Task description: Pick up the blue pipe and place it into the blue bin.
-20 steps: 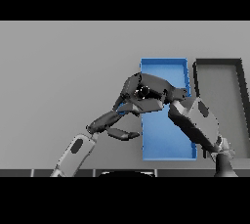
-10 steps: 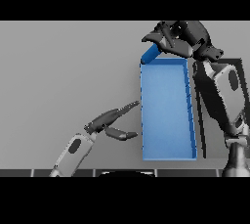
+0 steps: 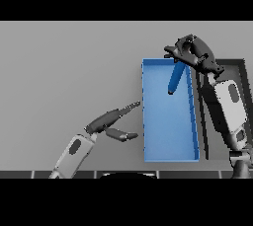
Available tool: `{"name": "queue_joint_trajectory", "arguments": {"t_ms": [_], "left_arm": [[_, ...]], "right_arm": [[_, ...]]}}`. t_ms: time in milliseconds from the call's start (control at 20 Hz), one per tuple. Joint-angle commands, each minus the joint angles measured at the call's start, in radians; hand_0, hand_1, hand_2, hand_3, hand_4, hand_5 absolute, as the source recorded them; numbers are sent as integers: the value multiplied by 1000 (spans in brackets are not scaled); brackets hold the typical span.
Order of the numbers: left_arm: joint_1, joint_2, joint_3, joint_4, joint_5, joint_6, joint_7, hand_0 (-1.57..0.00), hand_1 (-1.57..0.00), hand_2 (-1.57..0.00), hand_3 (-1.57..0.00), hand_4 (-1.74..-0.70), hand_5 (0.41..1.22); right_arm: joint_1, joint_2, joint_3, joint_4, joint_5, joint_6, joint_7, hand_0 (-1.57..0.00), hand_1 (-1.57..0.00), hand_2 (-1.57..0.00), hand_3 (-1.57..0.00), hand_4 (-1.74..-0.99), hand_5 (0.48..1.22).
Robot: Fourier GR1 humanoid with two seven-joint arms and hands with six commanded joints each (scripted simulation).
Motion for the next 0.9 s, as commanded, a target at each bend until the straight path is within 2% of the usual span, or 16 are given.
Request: {"name": "queue_joint_trajectory", "arguments": {"t_ms": [0,150,350,400,450,500,600,650,700,850], "left_arm": [[7,1,-5,1,-3,-1,-9,1,1,1,1,-887,470],[14,-4,-13,-9,-14,9,-8,1,1,1,1,-881,463],[11,-12,-12,-10,-12,15,9,1,1,1,1,-884,460],[13,-5,-9,-14,-10,11,8,1,1,1,1,-885,457],[28,1,-14,-29,-9,10,0,1,1,1,1,-886,455],[19,-5,-11,-31,-3,10,16,1,1,1,1,-886,453],[7,-3,-7,-24,-4,7,30,1,1,1,1,-885,453],[8,-5,-7,-19,-6,8,40,1,1,1,1,-886,454],[11,-4,-4,-14,-2,7,35,1,1,1,1,-888,453],[14,-8,-9,-17,0,6,21,1,1,1,1,-893,454]], "right_arm": [[40,2,8,-20,5,-23,28,-1571,-1571,-1571,-1571,-1741,1120],[125,1,33,-29,32,-43,115,-1571,-1571,-1571,-1571,-1741,1122],[208,11,67,-18,84,2,129,-1571,-1571,-1571,-1571,-1591,1114],[208,-10,114,23,60,-21,128,-1571,-1571,-1571,-1330,-1599,1110],[205,-52,184,56,0,-64,128,-1563,-1459,-1393,-1122,-1547,1133],[196,-83,255,70,-74,-101,128,-1306,-1167,-1114,-897,-1503,1150],[145,-134,400,113,-192,-166,129,-836,-746,-712,-574,-1392,1176],[126,-146,442,126,-231,-177,128,-668,-597,-570,-459,-1338,1157],[104,-165,491,128,-237,-145,128,-534,-477,-456,-367,-1285,1141],[81,-195,557,125,-178,-112,129,-273,-244,-233,-187,-1179,975]]}}
